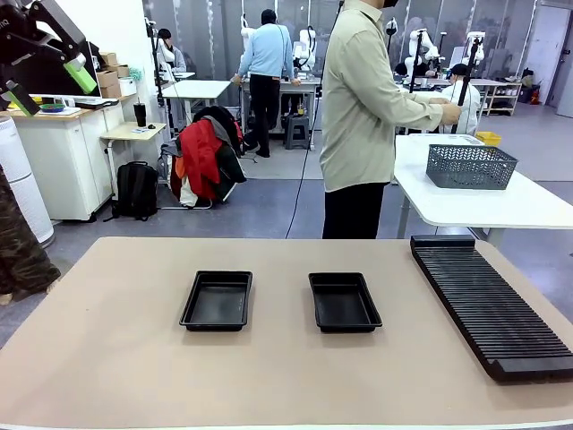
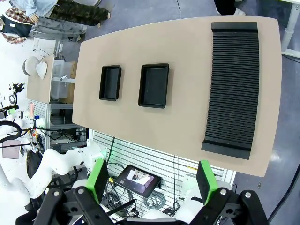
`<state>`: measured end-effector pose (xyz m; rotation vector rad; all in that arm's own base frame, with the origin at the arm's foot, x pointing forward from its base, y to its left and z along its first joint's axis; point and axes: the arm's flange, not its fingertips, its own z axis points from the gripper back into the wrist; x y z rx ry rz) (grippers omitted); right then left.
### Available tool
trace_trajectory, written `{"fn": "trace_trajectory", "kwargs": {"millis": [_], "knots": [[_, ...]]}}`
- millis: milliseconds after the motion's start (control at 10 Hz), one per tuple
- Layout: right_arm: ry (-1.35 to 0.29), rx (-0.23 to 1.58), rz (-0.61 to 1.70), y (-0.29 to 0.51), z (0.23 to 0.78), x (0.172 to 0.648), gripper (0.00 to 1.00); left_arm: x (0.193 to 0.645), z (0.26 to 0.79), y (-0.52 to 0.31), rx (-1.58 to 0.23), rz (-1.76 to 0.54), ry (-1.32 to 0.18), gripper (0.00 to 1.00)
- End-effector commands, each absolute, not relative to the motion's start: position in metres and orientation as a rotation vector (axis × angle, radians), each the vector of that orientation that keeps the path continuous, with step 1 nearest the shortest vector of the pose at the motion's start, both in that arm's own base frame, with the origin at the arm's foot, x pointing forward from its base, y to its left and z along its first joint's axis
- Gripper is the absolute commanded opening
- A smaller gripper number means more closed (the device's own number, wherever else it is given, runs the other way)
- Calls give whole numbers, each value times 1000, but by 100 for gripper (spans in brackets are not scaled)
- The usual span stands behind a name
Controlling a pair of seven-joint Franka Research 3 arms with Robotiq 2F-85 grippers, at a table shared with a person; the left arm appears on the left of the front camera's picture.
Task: Inspect and transfer BCBs to ESD trays.
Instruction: Pick up the Blank PCB from the PCB Rack and place it in the left ESD tray.
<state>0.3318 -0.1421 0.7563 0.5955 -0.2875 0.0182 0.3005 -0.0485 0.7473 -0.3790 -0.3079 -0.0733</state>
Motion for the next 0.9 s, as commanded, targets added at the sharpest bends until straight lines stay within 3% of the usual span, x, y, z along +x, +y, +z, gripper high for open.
{"fn": "trace_trajectory", "kwargs": {"millis": [0, 800], "knots": [[-289, 596, 20, -142, 757, 331, 100, 301, 747, -49, -380, -72, -309, 100], [-289, 596, 20, -142, 757, 331, 100, 301, 747, -49, -380, -72, -309, 100]]}}
